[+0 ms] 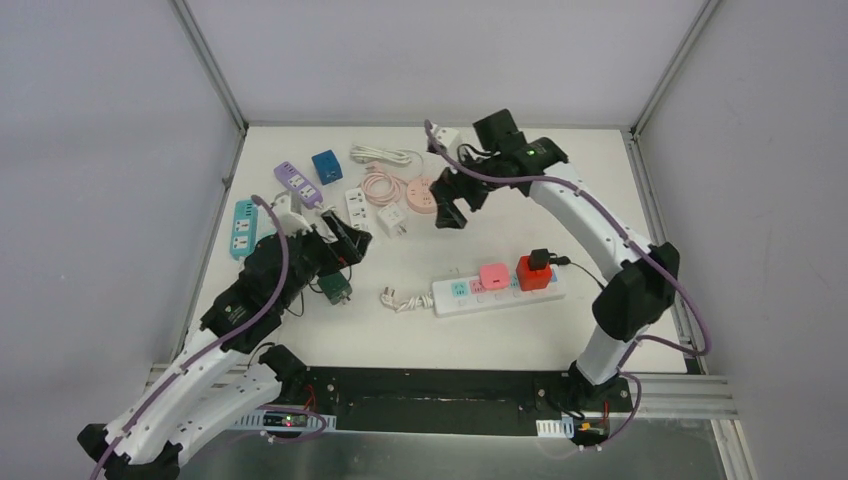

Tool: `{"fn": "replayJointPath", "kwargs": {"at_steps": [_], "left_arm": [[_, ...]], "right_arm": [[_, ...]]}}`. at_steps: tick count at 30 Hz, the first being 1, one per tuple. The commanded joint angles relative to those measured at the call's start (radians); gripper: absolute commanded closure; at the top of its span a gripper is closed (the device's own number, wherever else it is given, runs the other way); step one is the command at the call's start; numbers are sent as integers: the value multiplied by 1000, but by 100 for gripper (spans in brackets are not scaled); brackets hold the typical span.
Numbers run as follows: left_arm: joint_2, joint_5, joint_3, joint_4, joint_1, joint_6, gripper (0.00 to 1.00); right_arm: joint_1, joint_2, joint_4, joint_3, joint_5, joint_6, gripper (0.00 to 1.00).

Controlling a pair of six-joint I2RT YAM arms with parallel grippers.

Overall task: Pull the plug off the socket
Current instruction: Remove the plug from the socket.

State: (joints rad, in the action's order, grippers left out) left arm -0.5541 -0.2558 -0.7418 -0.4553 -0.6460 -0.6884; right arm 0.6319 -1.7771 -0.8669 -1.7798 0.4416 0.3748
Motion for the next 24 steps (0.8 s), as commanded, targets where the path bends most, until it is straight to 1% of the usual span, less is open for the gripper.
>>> {"fn": "replayJointPath", "kwargs": {"at_steps": [1,5,8,15,19,24], "left_arm": [[-133,264,-23,134,7,1,5],[-281,424,-39,223,8,-14,7],[-386,516,-41,294,7,-33,8],[-611,628,-19,524,6,-98,8],[-757,691,-59,573,3,-92,9],[-935,760,-126,639,-12,-55,10]], "right_arm": [[-136,139,-201,113,255,185,1],[-287,256,-243,228,369,201,1],[-390,346,-228,346,446,197,2],[-604,550,-111,562,458,104,5],[-726,643,-72,661,463,75,6],[-818,722,-86,732,454,101,8]]}}
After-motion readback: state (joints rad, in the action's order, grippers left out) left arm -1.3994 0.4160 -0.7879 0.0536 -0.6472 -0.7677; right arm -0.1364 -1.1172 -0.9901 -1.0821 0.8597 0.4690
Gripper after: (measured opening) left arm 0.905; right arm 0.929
